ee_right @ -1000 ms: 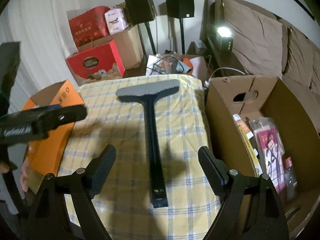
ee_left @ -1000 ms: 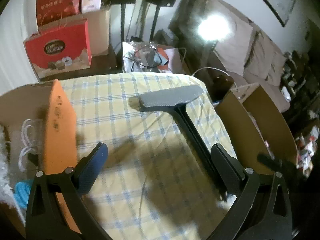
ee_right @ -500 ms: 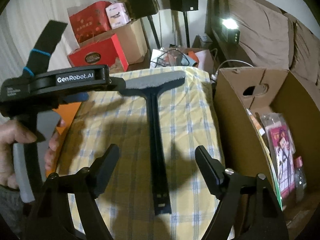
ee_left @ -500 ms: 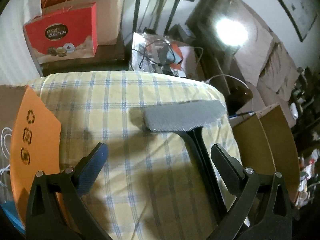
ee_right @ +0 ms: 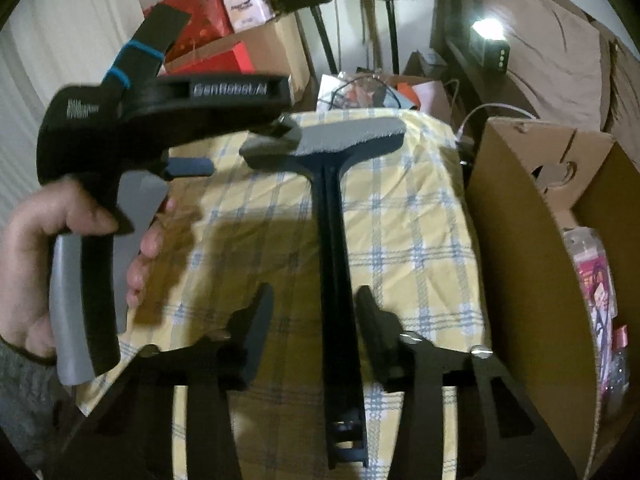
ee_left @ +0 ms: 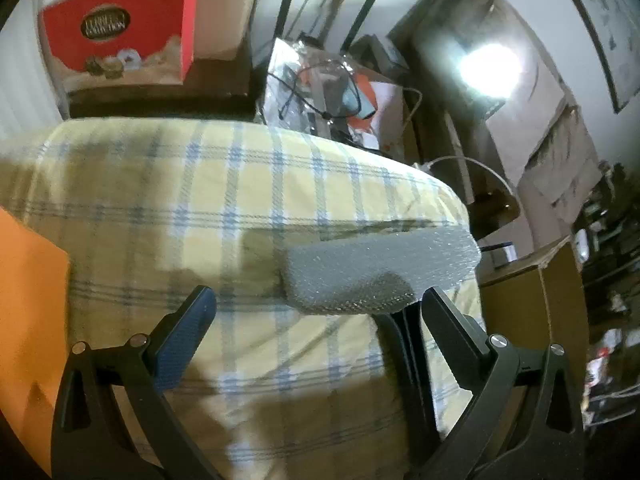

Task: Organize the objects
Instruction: 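Grasp the squeegee handle with the right gripper while the left gripper grasps its grey head, then lift the squeegee with both grippers and carry it over the orange box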

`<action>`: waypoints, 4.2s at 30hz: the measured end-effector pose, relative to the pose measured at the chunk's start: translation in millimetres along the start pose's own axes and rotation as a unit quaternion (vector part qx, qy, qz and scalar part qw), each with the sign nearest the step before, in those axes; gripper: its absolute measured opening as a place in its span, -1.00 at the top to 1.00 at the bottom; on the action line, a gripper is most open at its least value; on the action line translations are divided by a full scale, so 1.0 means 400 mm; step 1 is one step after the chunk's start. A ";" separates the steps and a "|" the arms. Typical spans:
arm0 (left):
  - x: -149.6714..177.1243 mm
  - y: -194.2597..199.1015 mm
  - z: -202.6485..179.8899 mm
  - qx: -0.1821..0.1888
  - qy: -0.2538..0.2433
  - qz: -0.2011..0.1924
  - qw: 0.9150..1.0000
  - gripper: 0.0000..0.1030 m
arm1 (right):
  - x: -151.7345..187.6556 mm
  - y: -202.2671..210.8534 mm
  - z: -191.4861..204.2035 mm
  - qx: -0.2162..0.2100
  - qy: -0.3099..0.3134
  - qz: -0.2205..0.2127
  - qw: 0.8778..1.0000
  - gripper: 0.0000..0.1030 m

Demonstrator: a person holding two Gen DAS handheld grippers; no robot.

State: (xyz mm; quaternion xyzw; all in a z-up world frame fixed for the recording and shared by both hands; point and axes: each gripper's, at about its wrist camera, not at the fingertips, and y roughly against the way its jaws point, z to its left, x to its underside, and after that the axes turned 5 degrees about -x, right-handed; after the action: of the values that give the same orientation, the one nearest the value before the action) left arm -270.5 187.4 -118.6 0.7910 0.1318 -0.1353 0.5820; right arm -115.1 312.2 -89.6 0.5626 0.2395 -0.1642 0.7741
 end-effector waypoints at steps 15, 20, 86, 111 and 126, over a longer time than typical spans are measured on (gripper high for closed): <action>-0.008 -0.026 -0.017 0.033 0.006 0.013 0.999 -0.83 | 0.008 -0.039 0.001 0.042 0.028 0.018 0.999 0.47; -0.009 -0.027 -0.021 0.043 0.005 0.013 0.999 -0.83 | 0.025 -0.052 -0.011 0.026 0.023 0.018 0.999 0.65; 0.008 0.526 0.725 0.100 0.214 -0.151 0.960 0.13 | -0.098 0.009 0.575 -0.177 0.220 0.007 0.959 0.62; 0.144 0.432 1.002 0.119 0.318 -0.120 0.933 0.11 | -0.085 -0.165 0.726 -0.172 0.365 0.093 0.910 0.63; 0.153 0.411 1.019 0.159 0.344 -0.133 0.916 0.08 | -0.153 -0.181 0.727 -0.172 0.479 0.108 0.854 0.61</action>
State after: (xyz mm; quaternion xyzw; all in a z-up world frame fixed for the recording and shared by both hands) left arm -178.1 -246.6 -112.0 0.8459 0.4047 0.0497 0.3438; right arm -149.9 12.3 -39.5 0.4516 0.5426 0.2540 0.6612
